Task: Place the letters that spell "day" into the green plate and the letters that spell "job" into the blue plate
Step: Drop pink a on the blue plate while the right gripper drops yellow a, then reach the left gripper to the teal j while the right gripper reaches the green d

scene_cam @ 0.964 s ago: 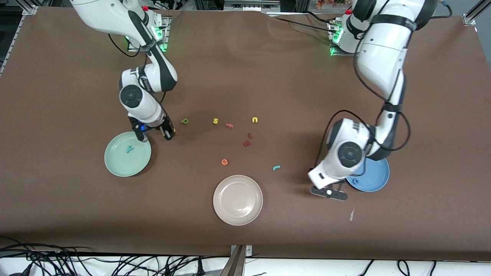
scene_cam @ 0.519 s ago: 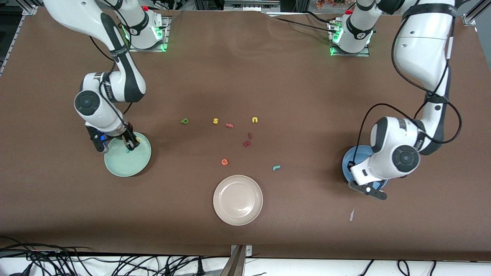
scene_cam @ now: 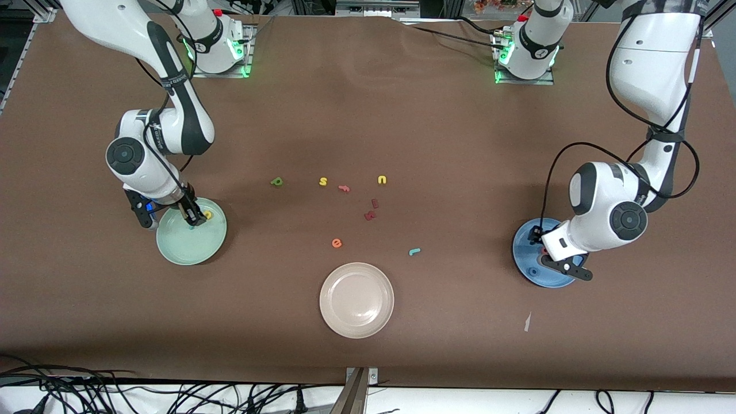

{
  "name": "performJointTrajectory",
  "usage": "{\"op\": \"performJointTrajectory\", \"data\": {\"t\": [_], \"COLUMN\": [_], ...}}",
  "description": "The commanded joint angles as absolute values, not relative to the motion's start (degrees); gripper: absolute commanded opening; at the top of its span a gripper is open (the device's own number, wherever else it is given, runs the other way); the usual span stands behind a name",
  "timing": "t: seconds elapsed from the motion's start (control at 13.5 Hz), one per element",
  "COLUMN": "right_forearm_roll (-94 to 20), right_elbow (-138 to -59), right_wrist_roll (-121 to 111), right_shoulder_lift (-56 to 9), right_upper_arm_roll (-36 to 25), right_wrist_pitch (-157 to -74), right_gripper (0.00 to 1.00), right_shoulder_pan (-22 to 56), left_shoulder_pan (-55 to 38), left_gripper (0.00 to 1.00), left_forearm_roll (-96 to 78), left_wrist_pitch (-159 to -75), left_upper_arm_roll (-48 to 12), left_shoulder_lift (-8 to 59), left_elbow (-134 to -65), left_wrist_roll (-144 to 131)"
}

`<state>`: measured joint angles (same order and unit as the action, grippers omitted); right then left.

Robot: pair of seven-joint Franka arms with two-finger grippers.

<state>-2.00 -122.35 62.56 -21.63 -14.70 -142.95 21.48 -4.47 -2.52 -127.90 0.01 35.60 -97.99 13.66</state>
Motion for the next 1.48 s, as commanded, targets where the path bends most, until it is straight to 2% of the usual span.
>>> {"op": "performJointTrajectory", "data": {"t": [0.0, 0.3, 0.59, 1.04, 1.19, 1.41], "right_forearm_roll": [-1.9, -1.8, -2.0, -2.0, -2.2, -2.2], "right_elbow": [-122.8, -124.1, -127.4, -127.7, -127.6, -127.6], "right_wrist_roll": [66.1, 83.1, 91.0, 96.9, 97.0, 97.7], "right_shoulder_lift": [-20.6, -20.4, -20.8, -21.4, -22.3, -23.8], "right_upper_arm_roll": [-11.8, -4.8, -0.7, 0.8, 0.8, 0.8], "right_wrist_pitch": [-141.1, -138.9, -141.3, -144.6, -146.7, -148.4], "right_gripper": [0.99, 0.99, 0.99, 0.99, 0.99, 0.99], "right_shoulder_pan": [21.4, 21.4, 21.6, 24.3, 25.0, 26.0], "left_shoulder_pan": [-9.5, -17.6, -22.7, -27.3, -28.9, -29.8], "left_gripper": [1.00, 1.00, 1.00, 1.00, 1.00, 1.00], "left_forearm_roll": [-3.4, -6.6, -7.3, -7.2, -6.9, -6.4], "left_wrist_pitch": [-122.7, -122.6, -122.7, -124.1, -128.7, -129.1], "left_upper_arm_roll": [0.4, 0.4, 0.4, 0.4, 0.5, 0.8], "left_shoulder_lift": [34.4, 36.6, 39.8, 50.0, 51.8, 53.2], "left_elbow": [-93.6, -89.0, -84.9, -72.2, -71.6, -71.5], "left_wrist_roll": [1.2, -19.6, -29.3, -38.0, -39.4, -40.5]}}
